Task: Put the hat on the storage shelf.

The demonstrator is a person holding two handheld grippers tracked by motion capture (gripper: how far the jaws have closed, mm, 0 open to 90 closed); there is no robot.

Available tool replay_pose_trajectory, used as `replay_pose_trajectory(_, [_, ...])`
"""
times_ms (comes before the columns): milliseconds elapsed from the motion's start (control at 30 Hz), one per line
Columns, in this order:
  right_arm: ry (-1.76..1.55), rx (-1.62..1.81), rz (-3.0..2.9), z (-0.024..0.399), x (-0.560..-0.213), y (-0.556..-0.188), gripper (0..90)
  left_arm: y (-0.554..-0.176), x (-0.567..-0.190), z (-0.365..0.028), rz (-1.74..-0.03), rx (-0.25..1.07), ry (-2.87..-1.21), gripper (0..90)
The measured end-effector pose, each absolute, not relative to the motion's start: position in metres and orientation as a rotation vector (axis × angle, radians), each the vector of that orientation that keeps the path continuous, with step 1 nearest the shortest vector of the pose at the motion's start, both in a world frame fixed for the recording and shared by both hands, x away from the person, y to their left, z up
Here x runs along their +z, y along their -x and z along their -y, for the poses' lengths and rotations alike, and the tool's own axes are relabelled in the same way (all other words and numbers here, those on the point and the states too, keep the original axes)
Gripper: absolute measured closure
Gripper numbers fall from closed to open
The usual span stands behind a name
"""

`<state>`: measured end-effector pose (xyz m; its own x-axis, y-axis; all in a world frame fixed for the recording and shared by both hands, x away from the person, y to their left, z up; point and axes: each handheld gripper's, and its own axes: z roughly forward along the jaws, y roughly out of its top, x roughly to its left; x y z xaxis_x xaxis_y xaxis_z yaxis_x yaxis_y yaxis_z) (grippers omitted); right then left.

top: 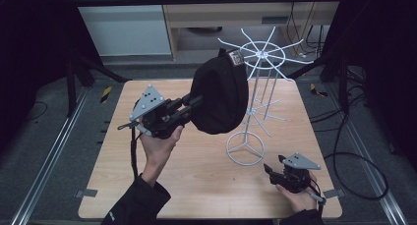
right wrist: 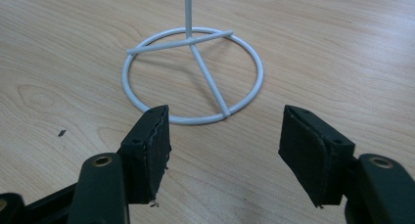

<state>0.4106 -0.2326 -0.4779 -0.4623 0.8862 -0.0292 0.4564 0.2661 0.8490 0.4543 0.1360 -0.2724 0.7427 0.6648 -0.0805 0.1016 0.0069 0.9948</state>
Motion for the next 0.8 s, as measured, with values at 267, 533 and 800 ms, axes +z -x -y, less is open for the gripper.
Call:
replay_pose_trajectory(267, [-1.214,1.107,-2.034,0.232,-0.478,-0.411,35.6,-0.456,-0.278,-0.13,-0.654,0.522,-1.575,59.3])
replay_pose_trajectory(533, [-1.219,1.112,-2.027,0.233,-0.478,-0.411,34.8,-0.449,-0.28,-0.146,-0.676,0.528,-1.588,42.6])
replay_pose_trajectory(800, [-1.235,1.116,-2.015,0.233,-0.478,-0.411,32.5,-0.434,-0.286,-0.182,-0.697,0.554,-1.59,30.3])
